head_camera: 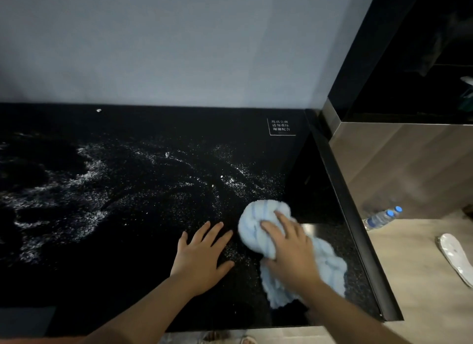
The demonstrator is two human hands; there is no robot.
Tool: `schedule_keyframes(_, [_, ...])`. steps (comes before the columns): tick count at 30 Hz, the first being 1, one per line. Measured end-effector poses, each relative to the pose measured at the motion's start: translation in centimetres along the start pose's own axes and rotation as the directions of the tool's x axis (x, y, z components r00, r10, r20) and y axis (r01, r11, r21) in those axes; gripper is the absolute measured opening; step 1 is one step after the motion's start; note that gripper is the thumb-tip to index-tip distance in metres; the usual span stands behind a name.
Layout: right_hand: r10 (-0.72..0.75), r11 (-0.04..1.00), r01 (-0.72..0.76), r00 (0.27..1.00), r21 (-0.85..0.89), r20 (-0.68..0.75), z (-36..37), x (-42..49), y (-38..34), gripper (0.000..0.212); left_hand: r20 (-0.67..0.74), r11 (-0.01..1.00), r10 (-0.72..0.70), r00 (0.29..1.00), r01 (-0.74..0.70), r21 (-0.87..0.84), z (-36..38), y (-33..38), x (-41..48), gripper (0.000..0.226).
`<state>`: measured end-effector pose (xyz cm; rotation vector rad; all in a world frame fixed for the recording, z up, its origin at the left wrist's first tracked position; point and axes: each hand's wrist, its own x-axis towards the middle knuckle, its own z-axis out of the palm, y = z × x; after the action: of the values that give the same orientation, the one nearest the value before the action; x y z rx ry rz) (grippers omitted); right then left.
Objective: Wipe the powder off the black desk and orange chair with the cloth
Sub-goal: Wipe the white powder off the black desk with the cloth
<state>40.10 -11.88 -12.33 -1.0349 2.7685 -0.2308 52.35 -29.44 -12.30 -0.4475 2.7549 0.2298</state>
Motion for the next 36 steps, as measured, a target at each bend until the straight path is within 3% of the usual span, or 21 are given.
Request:
schedule_keyframes(2, [0.192,0.981,-0.193,0.980,-0.008,-0.058,-0.9,0.9,2.8,0.073,0.004,1.000,0.005,1.000,-0.005,0.000,-0.1,-0.1,0.2,0.068])
schedule_keyframes(4, [0.434,0.901,-0.430,0.898,0.061,-0.073,-1.9,1.0,3.5,0.074,-0.008,1.000,0.008,1.000,-0.008,0.005,-0.2,0.0,0.3,0.068])
schedule_keyframes(5, [0.454,0.891,-0.450,0.889,0.066,-0.064,-1.9,1.0,2.6,0.075,-0.013,1.000,0.003,1.000,-0.003,0.006,-0.2,0.1,0.4,0.068])
schedule_keyframes(6, [0.399,0.917,-0.396,0.916,0.048,-0.048,-1.5,0.8,1.1,0.076,-0.014,1.000,-0.006,1.000,0.006,0.005,-0.2,0.1,0.5,0.068])
schedule_keyframes(8, [0.138,0.989,-0.137,0.990,0.061,-0.022,-0.3,0.1,-1.9,0.073,-0.013,1.000,-0.028,1.000,0.029,0.003,-0.3,-0.1,0.5,0.069])
schedule_keyframes(10, [-0.109,0.986,0.112,0.994,0.124,-0.032,-0.7,-0.5,-2.3,0.070,-0.022,0.999,-0.040,0.999,0.040,-0.001,-0.6,-0.4,0.5,0.071])
schedule_keyframes(11, [-0.136,0.983,0.147,0.986,0.113,-0.100,-1.4,-0.1,-1.2,0.070,-0.037,0.999,-0.047,0.998,0.047,-0.005,-0.7,-0.7,0.6,0.072])
schedule_keyframes(12, [-0.069,0.991,0.087,0.983,0.102,-0.171,-2.0,0.4,0.4,0.070,-0.056,0.998,-0.057,0.997,0.056,-0.009,-0.9,-1.0,0.6,0.073])
schedule_keyframes(15, [0.427,0.904,-0.414,0.892,0.109,-0.148,-3.2,0.9,4.6,0.071,-0.072,0.995,-0.096,0.993,0.095,-0.025,-1.4,-1.9,0.8,0.076])
schedule_keyframes(17, [0.521,0.854,-0.518,0.850,0.054,-0.073,-2.6,0.6,3.6,0.074,-0.031,0.992,-0.119,0.992,0.118,-0.036,-1.6,-2.1,1.1,0.077])
schedule_keyframes(19, [0.387,0.922,-0.387,0.921,0.031,-0.028,-1.2,0.1,0.2,0.075,0.005,0.989,-0.137,0.991,0.137,-0.049,-1.4,-2.0,1.5,0.078])
schedule_keyframes(21, [0.110,0.989,-0.107,0.994,0.100,-0.024,0.1,-0.5,-2.7,0.073,0.021,0.985,-0.160,0.987,0.161,-0.058,-1.2,-1.8,1.8,0.079])
schedule_keyframes(23, [-0.113,0.982,0.117,0.993,0.151,-0.039,-0.3,-0.5,-3.0,0.071,0.023,0.984,-0.169,0.985,0.170,-0.052,-1.3,-1.9,2.0,0.080])
schedule_keyframes(24, [-0.120,0.984,0.130,0.989,0.122,-0.085,-1.0,-0.1,-2.0,0.071,0.019,0.985,-0.168,0.986,0.168,-0.047,-1.4,-2.0,2.1,0.081])
schedule_keyframes(26, [0.116,0.993,-0.110,0.984,0.052,-0.133,-2.4,1.2,1.4,0.073,0.023,0.986,-0.161,0.987,0.162,-0.041,-1.6,-2.4,2.5,0.082])
schedule_keyframes(28, [0.438,0.899,-0.436,0.897,0.048,-0.057,-3.3,1.7,3.7,0.075,0.053,0.986,-0.163,0.985,0.165,-0.034,-1.9,-2.5,2.8,0.083])
schedule_keyframes(29, [0.480,0.877,-0.478,0.877,0.047,-0.023,-3.2,1.8,3.5,0.076,0.072,0.986,-0.166,0.984,0.168,-0.025,-2.0,-2.5,3.0,0.083])
schedule_keyframes(31, [0.375,0.926,-0.375,0.927,0.035,0.004,-2.2,1.8,0.7,0.076,0.092,0.985,-0.172,0.981,0.173,-0.006,-2.1,-2.3,3.2,0.082])
schedule_keyframes(33, [0.093,0.994,-0.094,0.995,0.048,0.034,-1.0,1.5,-2.4,0.075,0.094,0.985,-0.172,0.981,0.171,0.015,-2.2,-2.3,3.2,0.079])
schedule_keyframes(35, [-0.129,0.984,0.124,0.991,0.124,0.034,-1.4,2.3,-2.7,0.074,0.101,0.988,-0.157,0.982,0.155,0.030,-2.4,-2.5,3.1,0.076])
schedule_keyframes(36, [-0.133,0.982,0.133,0.991,0.135,-0.009,-2.3,3.2,-1.7,0.074,0.111,0.989,-0.147,0.983,0.144,0.032,-2.5,-2.6,3.0,0.075])
